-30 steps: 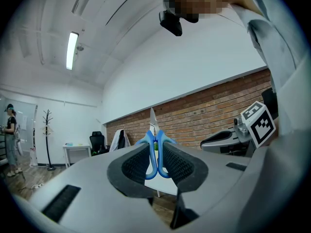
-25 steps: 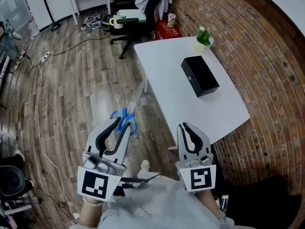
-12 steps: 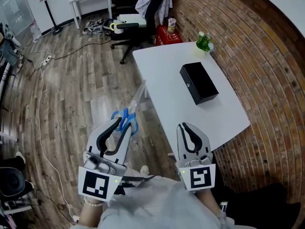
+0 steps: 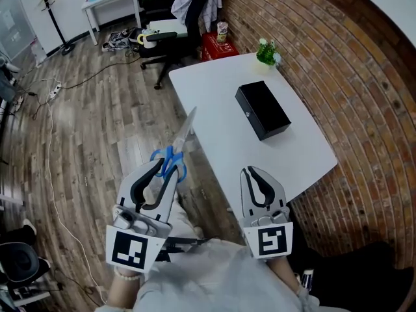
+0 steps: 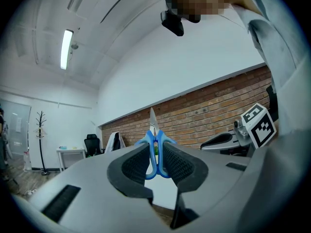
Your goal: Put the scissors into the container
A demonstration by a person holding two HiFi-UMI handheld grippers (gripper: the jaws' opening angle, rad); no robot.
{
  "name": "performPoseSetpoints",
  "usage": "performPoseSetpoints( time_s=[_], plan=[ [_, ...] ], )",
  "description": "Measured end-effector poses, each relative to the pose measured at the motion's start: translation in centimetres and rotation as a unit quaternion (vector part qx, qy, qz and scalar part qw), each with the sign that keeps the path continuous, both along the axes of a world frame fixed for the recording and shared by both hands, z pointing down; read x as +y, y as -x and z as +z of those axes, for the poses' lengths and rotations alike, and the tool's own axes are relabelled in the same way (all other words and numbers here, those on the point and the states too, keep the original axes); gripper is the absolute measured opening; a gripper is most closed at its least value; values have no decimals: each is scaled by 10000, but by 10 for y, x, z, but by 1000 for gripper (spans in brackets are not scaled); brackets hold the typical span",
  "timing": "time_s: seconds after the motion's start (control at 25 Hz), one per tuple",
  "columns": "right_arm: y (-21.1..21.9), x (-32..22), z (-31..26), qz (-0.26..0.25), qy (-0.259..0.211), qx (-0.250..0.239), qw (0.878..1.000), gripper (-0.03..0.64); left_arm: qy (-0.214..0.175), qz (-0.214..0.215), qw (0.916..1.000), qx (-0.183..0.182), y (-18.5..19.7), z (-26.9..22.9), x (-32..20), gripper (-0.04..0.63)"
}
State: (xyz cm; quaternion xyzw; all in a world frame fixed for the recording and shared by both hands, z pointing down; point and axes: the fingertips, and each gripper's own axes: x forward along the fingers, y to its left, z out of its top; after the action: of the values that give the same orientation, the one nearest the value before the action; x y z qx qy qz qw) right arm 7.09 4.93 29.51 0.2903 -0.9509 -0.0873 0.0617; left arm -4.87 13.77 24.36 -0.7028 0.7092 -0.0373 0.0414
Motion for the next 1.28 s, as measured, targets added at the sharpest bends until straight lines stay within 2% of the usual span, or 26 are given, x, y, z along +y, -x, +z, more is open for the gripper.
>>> performPoseSetpoints(
  time_s=[0.52,1.28],
  plan=[
    [17,-52,1,603,-81,12,9981,57,15,670,9977,22,24,8,-74,100],
    [77,-158,17,1590,250,486,9858,58,276,1665,9856,62,96,13,-212,100]
  ],
)
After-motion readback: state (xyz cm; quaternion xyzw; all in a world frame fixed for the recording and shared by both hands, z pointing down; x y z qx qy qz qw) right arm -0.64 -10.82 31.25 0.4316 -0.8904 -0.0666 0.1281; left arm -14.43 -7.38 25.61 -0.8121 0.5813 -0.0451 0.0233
